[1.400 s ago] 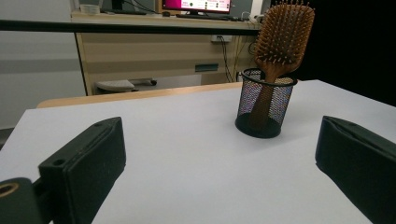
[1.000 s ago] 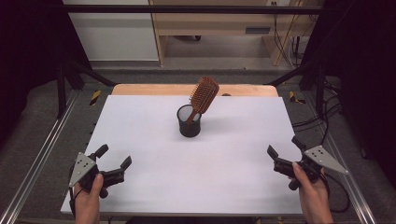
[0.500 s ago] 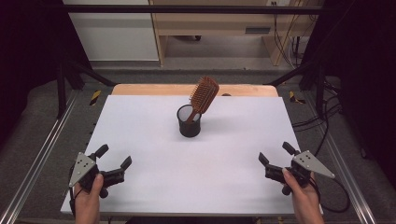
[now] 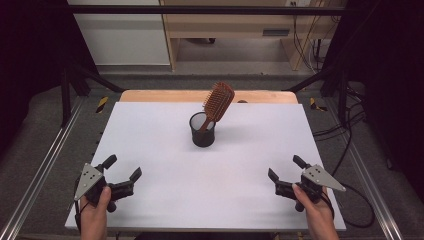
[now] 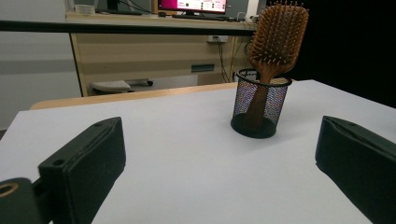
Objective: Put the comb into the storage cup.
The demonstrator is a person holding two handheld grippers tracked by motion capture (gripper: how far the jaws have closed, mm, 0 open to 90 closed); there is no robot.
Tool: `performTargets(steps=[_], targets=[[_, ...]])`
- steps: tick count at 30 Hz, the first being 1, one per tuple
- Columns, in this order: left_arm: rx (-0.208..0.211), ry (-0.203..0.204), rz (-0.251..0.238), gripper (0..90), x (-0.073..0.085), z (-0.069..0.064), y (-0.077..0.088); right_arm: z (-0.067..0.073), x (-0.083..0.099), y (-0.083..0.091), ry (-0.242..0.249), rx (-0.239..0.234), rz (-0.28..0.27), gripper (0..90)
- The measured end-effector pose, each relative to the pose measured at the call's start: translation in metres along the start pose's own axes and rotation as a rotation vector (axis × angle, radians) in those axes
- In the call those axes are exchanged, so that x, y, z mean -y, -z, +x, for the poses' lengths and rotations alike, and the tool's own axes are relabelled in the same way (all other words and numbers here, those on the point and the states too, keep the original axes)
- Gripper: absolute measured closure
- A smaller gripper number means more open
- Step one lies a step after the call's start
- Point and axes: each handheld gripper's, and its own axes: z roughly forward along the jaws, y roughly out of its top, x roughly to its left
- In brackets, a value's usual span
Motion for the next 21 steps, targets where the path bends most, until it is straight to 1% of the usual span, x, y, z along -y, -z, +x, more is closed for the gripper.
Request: performTargets(steps=[8, 12, 21], targets=[[0.001, 0.000, -0.001, 2.1, 0.000, 0.000, 0.000, 0.006, 0.003, -0.006, 0.016, -0.017, 0.013, 2.4], [0.002, 0.001, -0.002, 2.1, 0.000, 0.000, 0.000, 0.009, 0.005, -0.009, 0.014, -0.022, 0.018, 2.4], [0.002, 0.002, -0.004, 2.1, 0.000, 0.000, 0.000, 0.013, 0.007, -0.013, 0.026, -0.035, 0.018, 2.5]])
